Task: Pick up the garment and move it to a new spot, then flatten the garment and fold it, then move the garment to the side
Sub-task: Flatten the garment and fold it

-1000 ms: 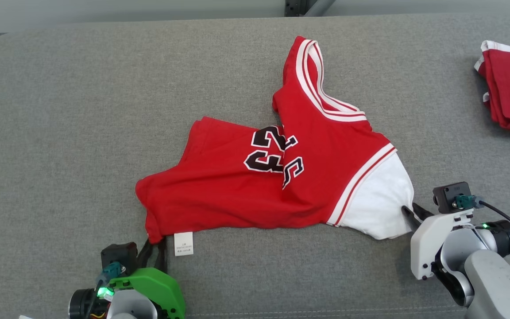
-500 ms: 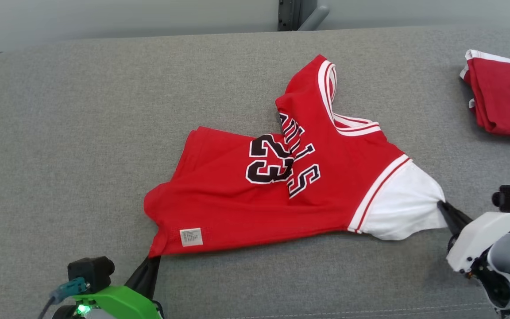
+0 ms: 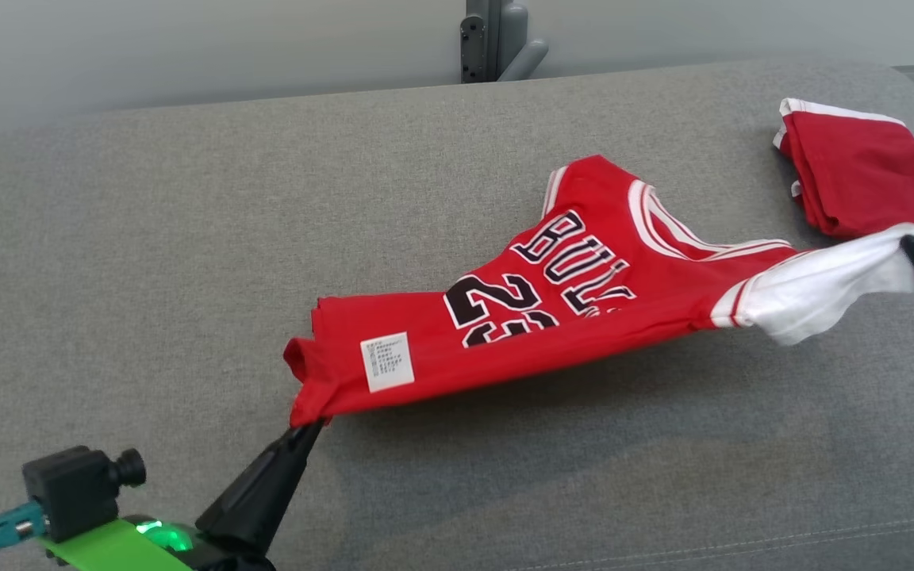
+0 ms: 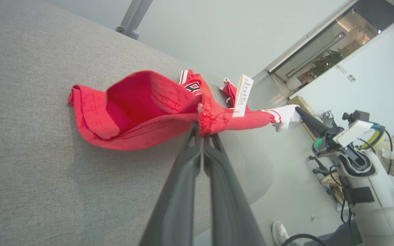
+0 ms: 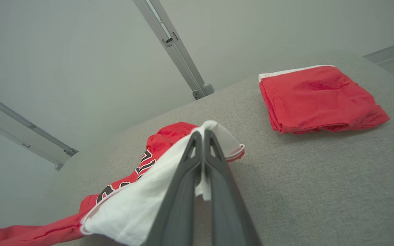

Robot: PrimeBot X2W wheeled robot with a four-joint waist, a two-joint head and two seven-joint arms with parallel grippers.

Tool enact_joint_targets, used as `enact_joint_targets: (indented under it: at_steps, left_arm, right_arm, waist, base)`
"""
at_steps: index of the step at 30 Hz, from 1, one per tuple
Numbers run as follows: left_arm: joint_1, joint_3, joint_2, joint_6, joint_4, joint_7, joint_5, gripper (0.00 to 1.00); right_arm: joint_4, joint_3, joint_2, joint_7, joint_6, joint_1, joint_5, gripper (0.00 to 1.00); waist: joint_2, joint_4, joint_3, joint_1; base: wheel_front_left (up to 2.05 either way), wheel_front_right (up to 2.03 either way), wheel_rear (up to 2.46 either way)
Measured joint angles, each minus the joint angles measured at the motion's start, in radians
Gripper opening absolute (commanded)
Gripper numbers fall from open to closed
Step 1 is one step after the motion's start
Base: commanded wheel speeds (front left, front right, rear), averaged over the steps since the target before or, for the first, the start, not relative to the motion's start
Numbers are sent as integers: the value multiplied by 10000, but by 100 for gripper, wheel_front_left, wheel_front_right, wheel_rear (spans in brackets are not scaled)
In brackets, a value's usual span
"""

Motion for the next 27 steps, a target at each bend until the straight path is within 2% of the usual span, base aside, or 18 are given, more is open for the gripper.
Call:
enact_joint_targets:
  at_steps: [4, 9, 12, 14, 17, 20, 22, 25, 27]
  left_arm:
    - [-706, 247, 102, 138, -1133, 428, -591, 0]
    - [-3165, 621, 372, 901, -1329, 1273, -855, 0]
    - [-5323, 598, 545, 1373, -562, 1875, -838, 0]
    - [-6972, 514, 650, 1605, 426, 2184, -570, 0]
    - [-9454, 307, 430, 1881, 2176, 2364, -437, 0]
    - [-11819, 138, 303, 1879, 4347, 1929, 301, 0]
    - [-13127, 48, 211, 1808, 5871, 1321, 867, 0]
    - [-14809, 205, -161, 1668, 7854, -111, 1377, 0]
    - [-15807, 201, -244, 1413, 8836, -1239, 1854, 0]
  right_arm:
    - [-1089, -558, -178, 623, -2, -754, 82, 0]
    - [-1659, -1009, -205, 1450, -2, -2858, -69, 0]
    - [-1252, -940, -201, 2008, -4, -4562, -736, 0]
    - [-639, -717, -98, 2305, -4, -5831, -1185, 0]
    - [502, -441, 240, 2403, -4, -7846, -2006, 0]
    - [1948, -242, 757, 1687, -4, -9853, -3101, 0]
    - [2809, -113, 1373, 679, -4, -11080, -3377, 0]
    - [4004, -226, 2111, -1225, 6, -12731, -3664, 0]
    - [4640, -291, 2253, -2370, -4, -13644, -3770, 0]
  waist:
    - [0, -55, 165, 0]
    - [0, -13, 640, 0]
    - [0, 48, 1050, 0]
    - [0, 106, 1381, 0]
    - [0, 205, 1961, 0]
    - [0, 314, 2603, 1]
    - [0, 385, 3027, 1]
    - [-1, 483, 3610, 4]
    - [0, 538, 3970, 3]
  base:
    - [0, 0, 0]
    - [0, 0, 0]
    - [0, 0, 0]
    - [0, 0, 0]
    - [0, 0, 0]
    - [0, 0, 0]
    - [0, 0, 0]
    - [0, 0, 0]
    - [0, 0, 0]
